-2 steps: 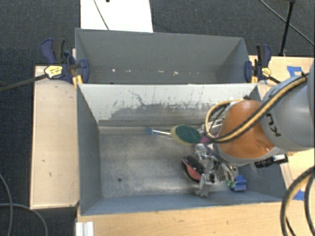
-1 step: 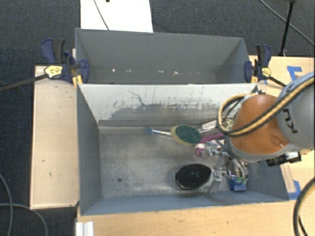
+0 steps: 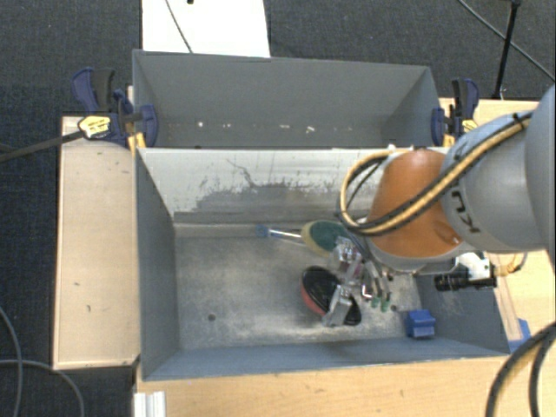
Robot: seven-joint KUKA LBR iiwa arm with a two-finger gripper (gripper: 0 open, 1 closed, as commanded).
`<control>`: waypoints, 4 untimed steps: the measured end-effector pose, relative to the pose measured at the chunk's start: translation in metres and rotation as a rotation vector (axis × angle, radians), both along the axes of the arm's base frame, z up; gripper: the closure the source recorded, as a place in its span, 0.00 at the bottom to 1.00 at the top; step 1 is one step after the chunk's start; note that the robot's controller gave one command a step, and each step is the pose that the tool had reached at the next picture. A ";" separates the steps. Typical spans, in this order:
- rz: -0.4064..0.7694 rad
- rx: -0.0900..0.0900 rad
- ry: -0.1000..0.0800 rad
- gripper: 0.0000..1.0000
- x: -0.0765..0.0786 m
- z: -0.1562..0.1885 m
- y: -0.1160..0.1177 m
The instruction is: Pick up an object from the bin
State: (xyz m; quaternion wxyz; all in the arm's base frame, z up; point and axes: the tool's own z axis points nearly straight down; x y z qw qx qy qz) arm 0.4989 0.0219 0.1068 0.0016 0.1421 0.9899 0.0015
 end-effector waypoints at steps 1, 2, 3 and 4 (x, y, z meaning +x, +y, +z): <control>-0.157 -0.003 0.006 0.00 -0.012 -0.038 -0.024; -0.224 0.000 0.007 0.00 -0.024 -0.037 0.023; -0.225 -0.002 0.007 1.00 -0.023 -0.037 0.021; -0.222 -0.002 0.002 1.00 -0.023 -0.030 0.021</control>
Offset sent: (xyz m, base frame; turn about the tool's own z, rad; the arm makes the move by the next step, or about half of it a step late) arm -0.0111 -0.0238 -0.0368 0.1576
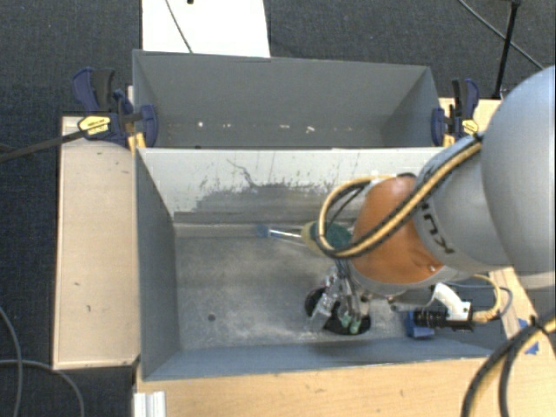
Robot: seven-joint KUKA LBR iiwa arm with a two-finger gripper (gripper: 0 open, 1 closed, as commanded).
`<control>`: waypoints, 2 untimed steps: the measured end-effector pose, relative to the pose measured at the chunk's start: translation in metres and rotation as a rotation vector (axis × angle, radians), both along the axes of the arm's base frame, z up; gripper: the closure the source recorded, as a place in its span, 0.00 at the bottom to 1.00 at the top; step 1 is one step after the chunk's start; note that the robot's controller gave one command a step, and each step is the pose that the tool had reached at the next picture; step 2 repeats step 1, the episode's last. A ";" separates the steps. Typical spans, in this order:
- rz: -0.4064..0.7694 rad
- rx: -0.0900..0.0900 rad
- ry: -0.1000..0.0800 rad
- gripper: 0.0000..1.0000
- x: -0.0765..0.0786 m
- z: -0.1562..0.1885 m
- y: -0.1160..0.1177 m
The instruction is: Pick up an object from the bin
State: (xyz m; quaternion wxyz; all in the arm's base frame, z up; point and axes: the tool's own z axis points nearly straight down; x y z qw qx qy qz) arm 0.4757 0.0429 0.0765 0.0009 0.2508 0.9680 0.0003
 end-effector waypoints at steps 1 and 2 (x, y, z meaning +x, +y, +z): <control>0.003 0.000 -0.001 1.00 0.000 0.009 0.000; 0.003 0.000 -0.001 1.00 0.000 0.009 0.000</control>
Offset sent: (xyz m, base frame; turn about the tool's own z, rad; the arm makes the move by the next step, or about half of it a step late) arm 0.0000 -0.0001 0.0087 0.0000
